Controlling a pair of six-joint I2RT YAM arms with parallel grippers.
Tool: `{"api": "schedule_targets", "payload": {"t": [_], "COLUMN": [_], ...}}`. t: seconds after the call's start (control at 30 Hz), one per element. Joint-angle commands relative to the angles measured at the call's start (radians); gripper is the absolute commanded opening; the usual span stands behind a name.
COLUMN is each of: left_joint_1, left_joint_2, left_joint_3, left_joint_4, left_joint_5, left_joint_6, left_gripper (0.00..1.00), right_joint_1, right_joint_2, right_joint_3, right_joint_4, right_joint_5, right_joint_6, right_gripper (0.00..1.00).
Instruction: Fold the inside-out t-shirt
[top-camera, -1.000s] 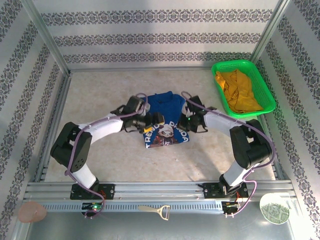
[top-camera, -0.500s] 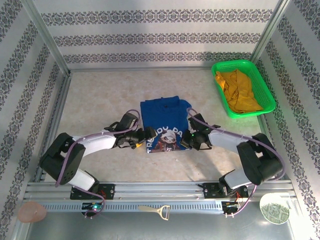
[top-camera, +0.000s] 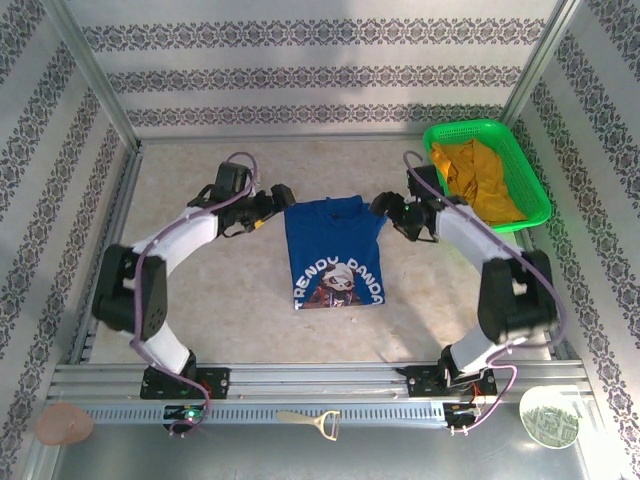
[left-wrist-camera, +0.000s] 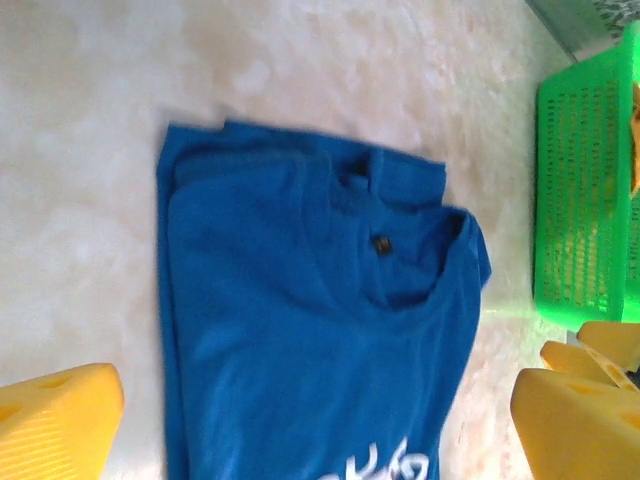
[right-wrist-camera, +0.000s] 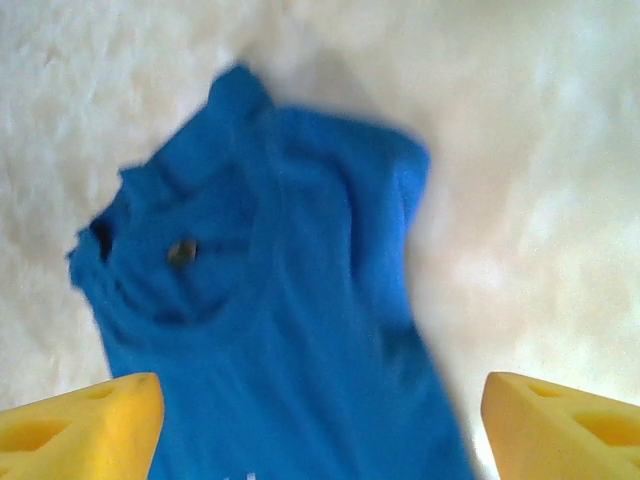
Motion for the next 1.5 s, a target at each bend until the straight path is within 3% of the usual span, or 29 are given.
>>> {"api": "schedule_targets", "payload": {"t": [0.0, 0.13, 0.5, 0.93, 1.27, 1.47], "left_joint_1": [-0.001, -0.008, -0.041, -0.078, -0.080, -0.096], "left_joint_2": [0.141, 0.232, 0.308, 0.383, 0.355, 0.380], "left_joint_3": [0.119, 0.215, 0.231, 0.308, 0.283, 0.287], "left_joint_4": [-0.037, -0.106, -0.146, -0.186, -0.247, -0.216], "left_joint_5": [0.078, 0.057, 0.037, -0.007, -0.148, -0.092], "left_joint_6": [0.082, 0.119, 0.177, 0.192, 0.189, 0.187], "left_gripper": [1.00, 0.99, 0.96, 0.95, 0.95, 0.84], "right_joint_1": [-0.027, -0.037, -0.031, 0.062, 0.023, 0.030], "right_joint_2": [0.138, 0.223, 0.336, 0.407, 0.399, 0.427], "right_joint_3": [0.089, 0.146, 0.202, 0.252, 0.219, 0.216], "right_joint_4": [-0.016, 0.009, 0.066, 0.083, 0.096, 0.151], "right_joint_5": [-0.057, -0.071, -0.127, -0.144, -0.108, -0.239], "right_joint_6": [-0.147, -0.198, -0.204, -0.191, -0.187, -0.191], "right_gripper": [0.85, 0.86, 0.81, 0.72, 0.74, 0.70]}}
